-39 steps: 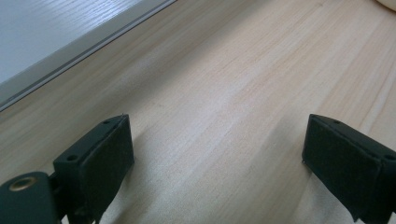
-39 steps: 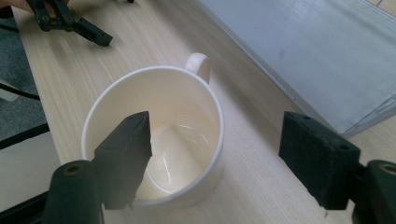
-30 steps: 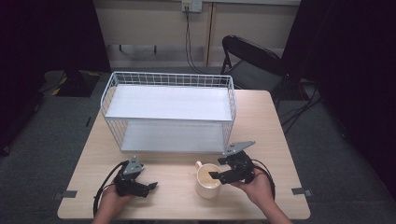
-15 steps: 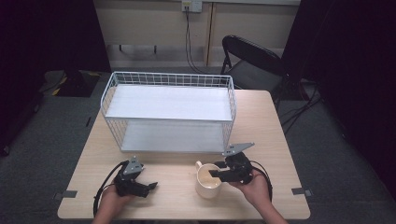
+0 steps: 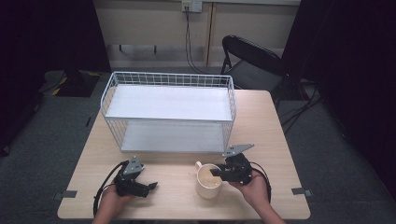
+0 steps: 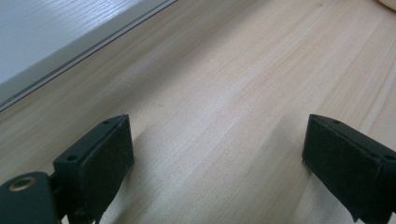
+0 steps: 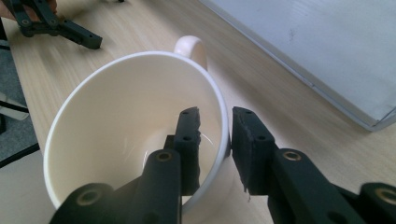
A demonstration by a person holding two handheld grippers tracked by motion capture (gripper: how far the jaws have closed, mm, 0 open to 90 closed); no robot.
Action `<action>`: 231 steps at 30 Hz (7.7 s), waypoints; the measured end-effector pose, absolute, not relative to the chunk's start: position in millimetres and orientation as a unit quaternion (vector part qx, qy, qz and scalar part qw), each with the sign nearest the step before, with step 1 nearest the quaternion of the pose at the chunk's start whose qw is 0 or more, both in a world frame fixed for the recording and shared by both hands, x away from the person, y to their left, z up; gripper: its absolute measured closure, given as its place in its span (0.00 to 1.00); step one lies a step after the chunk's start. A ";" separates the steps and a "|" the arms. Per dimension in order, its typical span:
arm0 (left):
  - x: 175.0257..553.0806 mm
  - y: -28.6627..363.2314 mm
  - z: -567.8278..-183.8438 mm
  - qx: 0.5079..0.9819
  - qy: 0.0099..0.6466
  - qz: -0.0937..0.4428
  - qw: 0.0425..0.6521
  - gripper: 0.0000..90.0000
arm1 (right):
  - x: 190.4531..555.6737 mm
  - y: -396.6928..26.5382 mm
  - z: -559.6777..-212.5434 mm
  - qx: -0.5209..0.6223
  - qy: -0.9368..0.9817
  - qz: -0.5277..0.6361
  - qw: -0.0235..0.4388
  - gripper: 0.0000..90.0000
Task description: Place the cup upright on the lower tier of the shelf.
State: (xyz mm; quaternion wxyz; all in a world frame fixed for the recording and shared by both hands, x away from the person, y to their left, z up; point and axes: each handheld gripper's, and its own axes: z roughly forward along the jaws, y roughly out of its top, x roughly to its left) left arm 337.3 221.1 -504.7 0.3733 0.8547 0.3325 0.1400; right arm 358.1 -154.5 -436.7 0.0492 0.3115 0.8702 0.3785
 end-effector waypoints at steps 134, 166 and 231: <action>337.3 221.1 -504.7 0.855 0.332 0.139 0.373 0.09 | 417.9 -77.6 -426.2 0.381 0.812 0.364 0.249 0.91; 337.3 221.1 -504.8 0.855 0.332 0.139 0.373 0.09 | 427.8 -74.6 -424.5 0.398 0.789 0.374 0.279 0.81; 337.3 221.1 -504.7 0.855 0.332 0.139 0.373 0.09 | 401.4 -74.5 -437.3 0.419 0.783 0.413 0.202 0.20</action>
